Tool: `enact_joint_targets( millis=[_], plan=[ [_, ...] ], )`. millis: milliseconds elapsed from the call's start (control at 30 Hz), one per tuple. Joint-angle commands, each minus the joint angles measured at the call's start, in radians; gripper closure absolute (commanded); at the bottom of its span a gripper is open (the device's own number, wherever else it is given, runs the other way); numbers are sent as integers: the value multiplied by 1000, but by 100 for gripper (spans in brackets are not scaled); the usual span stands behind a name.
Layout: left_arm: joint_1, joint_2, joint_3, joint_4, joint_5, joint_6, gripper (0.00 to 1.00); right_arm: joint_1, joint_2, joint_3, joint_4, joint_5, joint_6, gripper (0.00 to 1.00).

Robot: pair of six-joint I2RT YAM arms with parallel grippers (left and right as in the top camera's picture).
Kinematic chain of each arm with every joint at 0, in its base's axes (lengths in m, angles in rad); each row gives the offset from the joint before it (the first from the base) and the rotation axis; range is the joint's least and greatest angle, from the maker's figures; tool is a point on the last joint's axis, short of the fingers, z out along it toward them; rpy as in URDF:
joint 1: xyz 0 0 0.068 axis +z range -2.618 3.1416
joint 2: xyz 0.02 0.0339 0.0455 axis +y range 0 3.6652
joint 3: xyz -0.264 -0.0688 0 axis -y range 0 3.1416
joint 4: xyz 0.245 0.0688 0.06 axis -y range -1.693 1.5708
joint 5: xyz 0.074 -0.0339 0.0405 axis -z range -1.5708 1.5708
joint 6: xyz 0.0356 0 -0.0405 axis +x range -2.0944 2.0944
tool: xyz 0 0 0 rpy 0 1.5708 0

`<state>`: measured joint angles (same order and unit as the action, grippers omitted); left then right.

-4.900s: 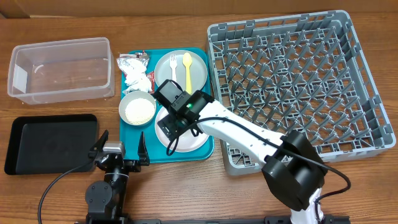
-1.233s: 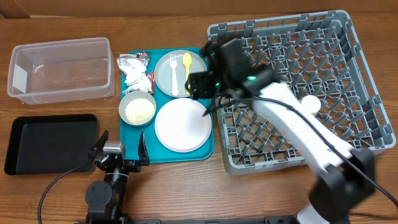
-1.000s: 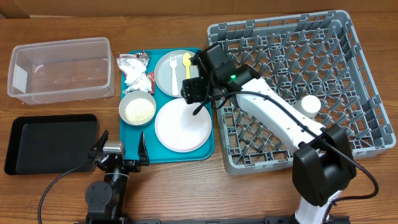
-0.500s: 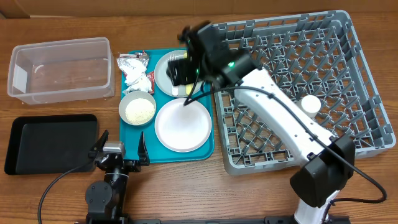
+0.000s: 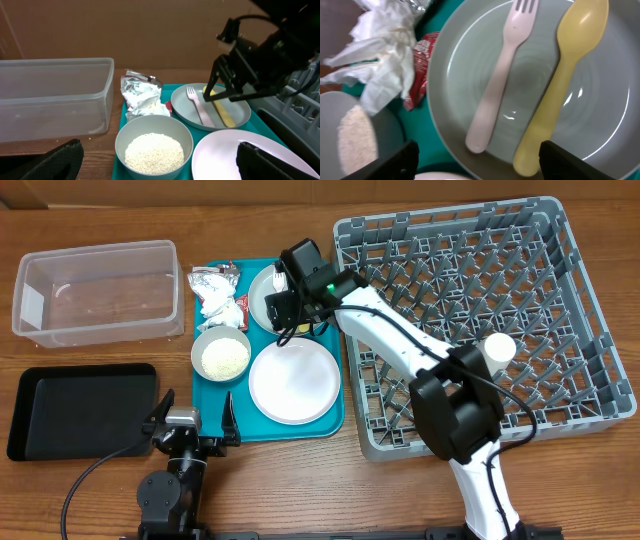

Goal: Sort waste into correct bins and load items into the dishwasher rack
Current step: 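Move the right gripper to the grey plate and grasp the yellow spoon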

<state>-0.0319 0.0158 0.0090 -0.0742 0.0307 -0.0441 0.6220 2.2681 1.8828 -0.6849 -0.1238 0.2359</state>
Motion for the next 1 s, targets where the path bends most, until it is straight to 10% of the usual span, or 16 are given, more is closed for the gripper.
enact_joint_targets(
  millis=[0, 967],
  plan=[
    [5, -3, -4, 0, 11, 19, 0, -2, 14, 9, 36, 77, -7, 25],
    [5, -3, -4, 0, 11, 19, 0, -8, 161, 8, 227, 274, 0, 35]
  ],
)
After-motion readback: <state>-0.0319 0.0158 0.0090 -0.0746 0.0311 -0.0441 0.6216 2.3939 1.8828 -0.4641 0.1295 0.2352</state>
